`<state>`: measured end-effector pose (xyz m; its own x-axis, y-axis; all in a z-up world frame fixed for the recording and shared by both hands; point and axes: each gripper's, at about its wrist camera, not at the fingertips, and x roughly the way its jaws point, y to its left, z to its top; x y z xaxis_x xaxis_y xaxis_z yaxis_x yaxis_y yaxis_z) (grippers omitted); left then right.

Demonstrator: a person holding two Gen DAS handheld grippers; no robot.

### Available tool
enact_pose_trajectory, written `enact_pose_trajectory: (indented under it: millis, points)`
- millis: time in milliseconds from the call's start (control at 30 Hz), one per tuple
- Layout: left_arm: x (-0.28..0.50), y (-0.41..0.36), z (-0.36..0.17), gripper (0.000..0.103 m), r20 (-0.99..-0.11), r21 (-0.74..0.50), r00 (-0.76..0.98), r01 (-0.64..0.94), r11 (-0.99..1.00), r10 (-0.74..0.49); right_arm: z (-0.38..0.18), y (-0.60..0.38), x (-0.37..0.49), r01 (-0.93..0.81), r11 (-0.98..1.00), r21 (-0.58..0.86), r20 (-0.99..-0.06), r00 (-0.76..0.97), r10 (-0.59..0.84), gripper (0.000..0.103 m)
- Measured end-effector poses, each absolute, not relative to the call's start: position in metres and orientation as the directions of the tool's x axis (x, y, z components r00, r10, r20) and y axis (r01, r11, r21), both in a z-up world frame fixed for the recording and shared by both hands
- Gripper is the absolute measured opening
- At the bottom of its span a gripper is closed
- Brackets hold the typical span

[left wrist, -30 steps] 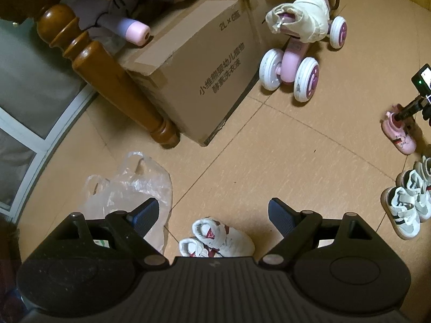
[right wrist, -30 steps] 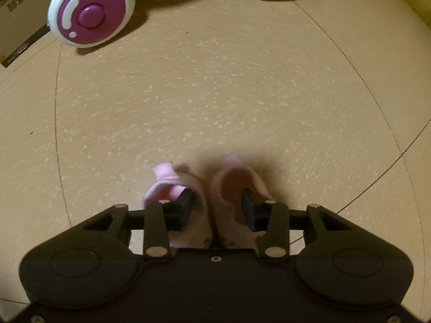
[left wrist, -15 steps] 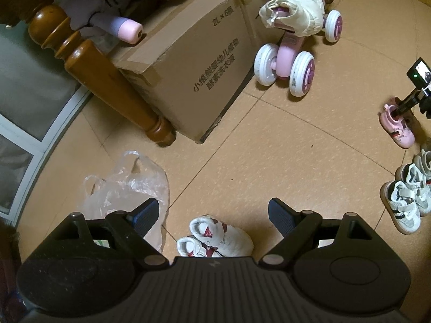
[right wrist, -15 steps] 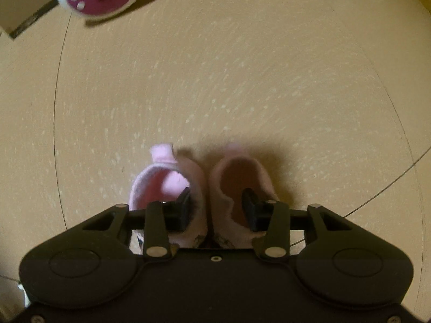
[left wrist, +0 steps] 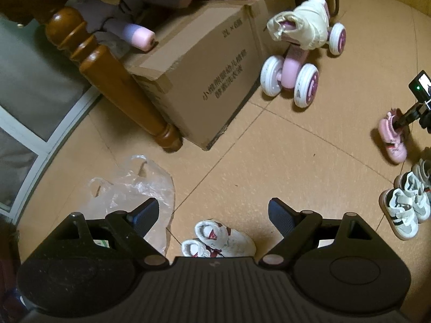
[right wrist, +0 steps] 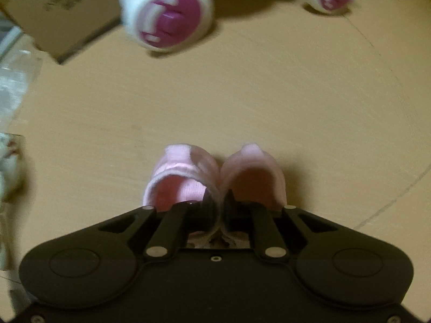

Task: Organize scattered shoes
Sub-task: 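Carry the pink pair with the right tool and lower it beside the black-trimmed pair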

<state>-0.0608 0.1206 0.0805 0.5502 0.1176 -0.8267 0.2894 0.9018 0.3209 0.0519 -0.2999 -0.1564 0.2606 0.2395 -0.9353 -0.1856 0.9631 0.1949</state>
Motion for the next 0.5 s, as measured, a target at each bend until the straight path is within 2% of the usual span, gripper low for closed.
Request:
enact_pose_trajectory:
  millis: [233, 500]
  points:
    - [-0.091, 0.16, 0.102, 0.089, -0.799, 0.318, 0.584, 0.211, 0.924, 0.142, -0.142, -0.184, 0.013, -0.315, 0.906, 0.283, -0.922, 0.172, 0.348, 0.008]
    - [-0.124, 0.206, 0.113, 0.089, -0.785, 0.323, 0.592, 0.137, 0.936, 0.184, -0.161, -0.044, -0.034, -0.419, 0.832, 0.364, -0.91, 0.03, 0.413, 0.008]
